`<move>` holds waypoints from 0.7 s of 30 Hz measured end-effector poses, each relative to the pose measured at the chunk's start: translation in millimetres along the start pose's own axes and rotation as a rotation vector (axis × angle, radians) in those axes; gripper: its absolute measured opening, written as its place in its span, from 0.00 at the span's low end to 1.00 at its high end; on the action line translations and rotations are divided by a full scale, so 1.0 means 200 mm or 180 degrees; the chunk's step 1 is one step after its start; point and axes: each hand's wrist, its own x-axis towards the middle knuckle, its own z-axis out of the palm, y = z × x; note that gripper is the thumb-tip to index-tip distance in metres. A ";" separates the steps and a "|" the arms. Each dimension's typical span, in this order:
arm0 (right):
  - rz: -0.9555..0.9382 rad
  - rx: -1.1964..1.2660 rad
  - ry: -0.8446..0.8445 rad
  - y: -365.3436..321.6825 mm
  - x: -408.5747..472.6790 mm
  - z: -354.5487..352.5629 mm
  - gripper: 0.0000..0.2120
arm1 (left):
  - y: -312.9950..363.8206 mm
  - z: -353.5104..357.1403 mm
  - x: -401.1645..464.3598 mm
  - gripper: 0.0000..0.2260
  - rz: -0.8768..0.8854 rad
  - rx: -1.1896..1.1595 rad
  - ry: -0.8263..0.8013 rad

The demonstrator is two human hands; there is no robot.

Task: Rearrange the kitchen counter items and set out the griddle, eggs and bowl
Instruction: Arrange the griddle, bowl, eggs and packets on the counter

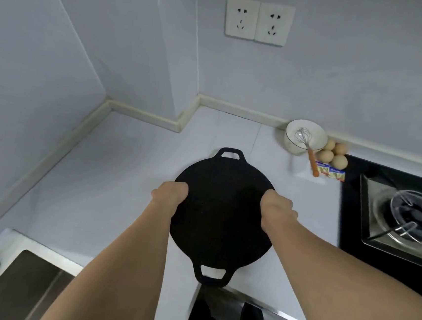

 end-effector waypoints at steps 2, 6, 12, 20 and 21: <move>0.0013 -0.0071 0.0189 0.05 0.10 -0.09 0.21 | 0.02 0.14 0.15 0.28 0.0037 0.0041 0.0013; 0.0222 0.0327 0.0219 0.13 0.22 -0.25 0.20 | 0.12 0.32 0.07 0.27 0.0148 0.0303 -0.0052; 0.0277 0.0729 0.0204 0.19 0.35 -0.41 0.24 | 0.36 0.43 -0.29 0.21 0.0116 0.0147 -0.0023; 0.0112 0.0687 0.0081 0.20 0.50 -0.50 0.31 | 0.49 0.62 -0.23 0.23 0.0212 0.0227 0.0298; 0.0092 0.0621 0.0099 0.20 0.52 -0.50 0.32 | 0.50 0.63 -0.23 0.22 0.0231 0.0303 0.0316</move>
